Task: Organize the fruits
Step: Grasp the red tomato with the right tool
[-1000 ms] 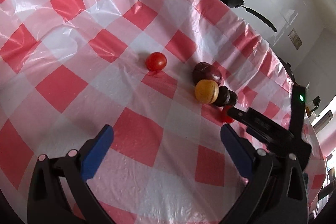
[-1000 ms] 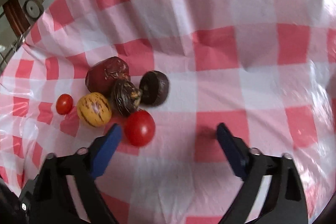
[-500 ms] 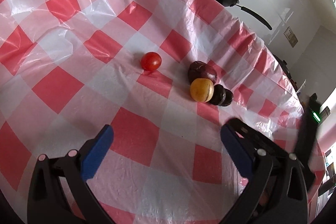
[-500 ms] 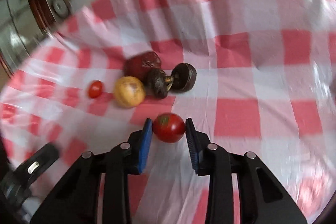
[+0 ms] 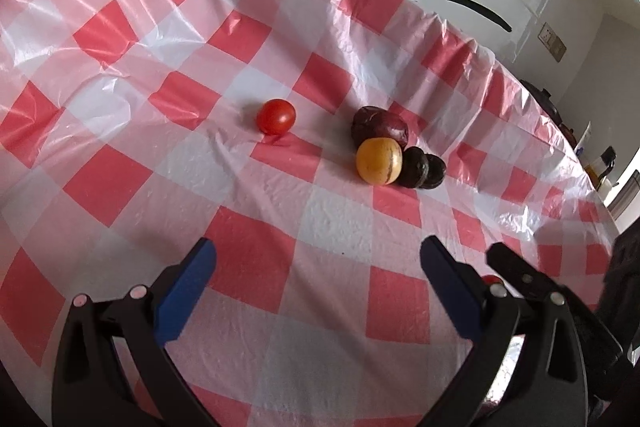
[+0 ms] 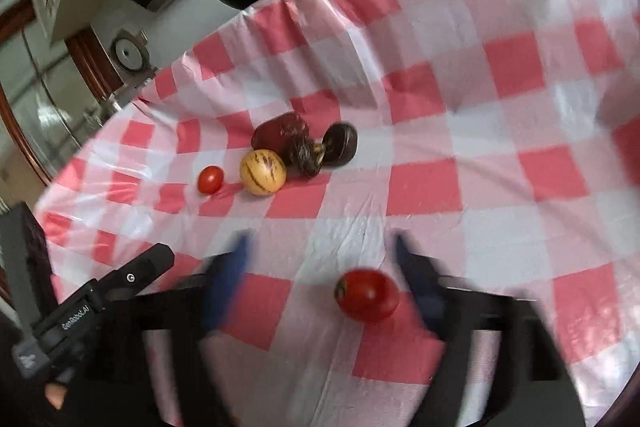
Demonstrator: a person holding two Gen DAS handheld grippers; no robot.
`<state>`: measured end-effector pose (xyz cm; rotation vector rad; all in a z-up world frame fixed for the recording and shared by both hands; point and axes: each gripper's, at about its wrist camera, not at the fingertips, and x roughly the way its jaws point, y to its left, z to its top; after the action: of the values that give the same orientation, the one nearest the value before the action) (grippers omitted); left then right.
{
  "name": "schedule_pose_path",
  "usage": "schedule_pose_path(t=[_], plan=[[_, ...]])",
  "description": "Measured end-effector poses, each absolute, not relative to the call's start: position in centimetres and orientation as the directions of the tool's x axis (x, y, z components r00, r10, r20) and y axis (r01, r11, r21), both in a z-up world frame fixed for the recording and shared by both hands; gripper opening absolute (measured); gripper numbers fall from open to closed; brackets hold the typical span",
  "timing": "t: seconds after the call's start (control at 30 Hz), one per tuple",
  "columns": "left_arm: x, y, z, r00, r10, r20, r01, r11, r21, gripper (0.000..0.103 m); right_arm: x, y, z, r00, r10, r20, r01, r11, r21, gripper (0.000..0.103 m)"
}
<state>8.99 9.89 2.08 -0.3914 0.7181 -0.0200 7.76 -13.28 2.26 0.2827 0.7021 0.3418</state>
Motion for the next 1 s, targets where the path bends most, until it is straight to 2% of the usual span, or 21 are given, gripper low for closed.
schedule_pose_path(t=[0.1,0.13,0.23,0.4,0.47,0.57,0.8,1.0], plan=[[8.6,9.9,2.2,0.769,-0.151,-0.622,-0.108,0.928,-0.358,0.102,6.9,-13.2,3.1,0.764,0.240,-0.599,-0.169,0.970,0.173,0.083],[8.5,9.9,2.2,0.770,-0.152,-0.620,-0.104,0.928,-0.357,0.102,7.0,-13.7,3.0,0.755,0.221,-0.618,-0.158,0.975,0.156,0.083],[8.7,9.7,2.2,0.764,-0.164,-0.625,-0.089,0.931,-0.353,0.102,7.4,-16.6,1.6,0.684,0.299,-0.665,-0.132,0.948,0.290,0.081],[8.8,9.8,2.0,0.750,-0.188,-0.634,-0.076,0.928,-0.365,0.102,5.9,-15.4,1.5,0.639,0.334,-0.693,-0.232,0.943,0.241,0.081],[8.8,9.9,1.9,0.746,-0.194,-0.638,-0.078,0.925,-0.372,0.102,5.1,-13.7,1.2,0.611,0.338,-0.716,-0.284,0.938,0.201,0.075],[8.9,9.9,1.8,0.743,-0.198,-0.640,-0.080,0.922,-0.378,0.102,4.7,-12.0,0.4,0.596,0.271,-0.756,-0.305,0.947,0.099,0.067],[9.0,9.5,1.8,0.739,-0.188,-0.647,-0.078,0.930,-0.360,0.102,6.4,-12.8,0.1,0.571,0.314,-0.758,-0.281,0.943,0.179,0.063],[8.9,9.4,1.9,0.737,-0.185,-0.650,-0.078,0.932,-0.355,0.102,6.1,-11.5,0.2,0.572,0.290,-0.767,-0.314,0.941,0.121,0.042]])
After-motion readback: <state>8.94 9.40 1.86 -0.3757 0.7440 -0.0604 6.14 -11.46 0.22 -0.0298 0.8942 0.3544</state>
